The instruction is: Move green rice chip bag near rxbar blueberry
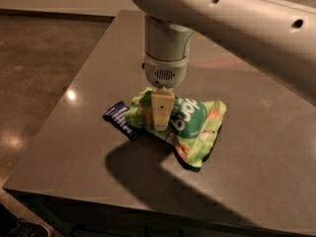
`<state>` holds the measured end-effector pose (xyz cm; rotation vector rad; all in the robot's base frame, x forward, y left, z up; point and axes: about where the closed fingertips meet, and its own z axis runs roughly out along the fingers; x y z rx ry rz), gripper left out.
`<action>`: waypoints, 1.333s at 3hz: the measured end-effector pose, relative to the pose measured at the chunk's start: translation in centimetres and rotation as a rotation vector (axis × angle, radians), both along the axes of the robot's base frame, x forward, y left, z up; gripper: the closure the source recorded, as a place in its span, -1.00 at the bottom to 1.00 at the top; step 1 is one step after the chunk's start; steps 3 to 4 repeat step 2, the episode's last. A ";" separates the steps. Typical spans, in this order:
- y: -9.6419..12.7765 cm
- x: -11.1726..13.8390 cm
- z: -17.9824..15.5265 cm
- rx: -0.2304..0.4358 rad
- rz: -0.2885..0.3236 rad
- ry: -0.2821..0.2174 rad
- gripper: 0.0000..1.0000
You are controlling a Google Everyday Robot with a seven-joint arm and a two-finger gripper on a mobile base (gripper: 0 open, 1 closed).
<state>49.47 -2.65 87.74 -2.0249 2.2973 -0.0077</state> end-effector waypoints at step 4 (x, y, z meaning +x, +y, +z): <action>0.1 0.1 0.0 0.004 0.001 -0.005 -1.00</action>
Offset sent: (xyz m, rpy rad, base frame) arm 0.0011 0.0013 -0.0003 0.0038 -0.0046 0.0008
